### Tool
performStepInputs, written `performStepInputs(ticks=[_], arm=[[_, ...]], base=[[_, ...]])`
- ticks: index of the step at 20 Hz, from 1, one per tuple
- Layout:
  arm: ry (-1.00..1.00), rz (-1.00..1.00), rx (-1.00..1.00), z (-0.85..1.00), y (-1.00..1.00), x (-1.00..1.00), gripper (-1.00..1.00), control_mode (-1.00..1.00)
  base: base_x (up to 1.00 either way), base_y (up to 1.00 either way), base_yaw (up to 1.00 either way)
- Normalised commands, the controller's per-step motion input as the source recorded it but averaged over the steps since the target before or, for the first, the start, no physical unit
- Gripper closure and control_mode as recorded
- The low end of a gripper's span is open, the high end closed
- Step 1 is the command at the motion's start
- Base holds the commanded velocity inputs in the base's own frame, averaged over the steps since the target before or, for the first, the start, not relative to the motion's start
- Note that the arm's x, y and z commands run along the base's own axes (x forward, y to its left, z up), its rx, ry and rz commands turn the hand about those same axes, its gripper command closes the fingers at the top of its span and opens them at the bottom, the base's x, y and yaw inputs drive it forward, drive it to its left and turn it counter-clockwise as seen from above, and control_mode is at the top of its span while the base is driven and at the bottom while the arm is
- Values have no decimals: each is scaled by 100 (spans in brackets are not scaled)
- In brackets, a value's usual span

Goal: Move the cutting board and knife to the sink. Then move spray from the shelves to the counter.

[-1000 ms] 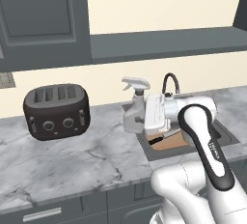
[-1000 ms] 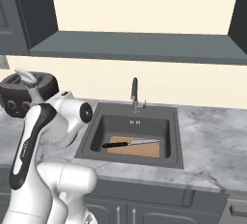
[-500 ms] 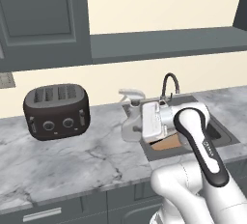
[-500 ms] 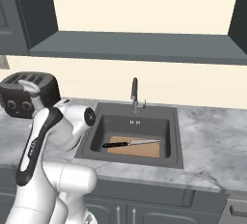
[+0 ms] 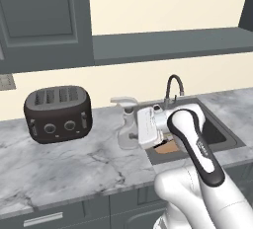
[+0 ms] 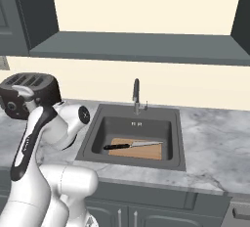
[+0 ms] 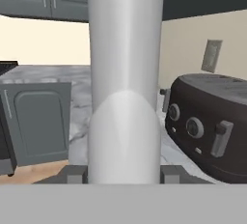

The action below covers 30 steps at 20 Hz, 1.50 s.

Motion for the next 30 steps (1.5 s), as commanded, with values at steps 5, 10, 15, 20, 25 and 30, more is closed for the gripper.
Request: performStepInputs(ticks=[5,10,15,20,25,30], arm=[[0,0,0,-54,28,2,100,-100],[0,0,1,-54,25,6,100,-100],[-1,0,4,-57,15,7,100,-100],[-3,0,10,-56,1,4,100,-100],[-5,0,8,-58,1,6,100,-100],[-4,0,1,-57,7,8,100,-100]], base=[[0,0,0],[0,0,0],[0,0,0],[0,0,0],[0,0,0],[0,0,0]])
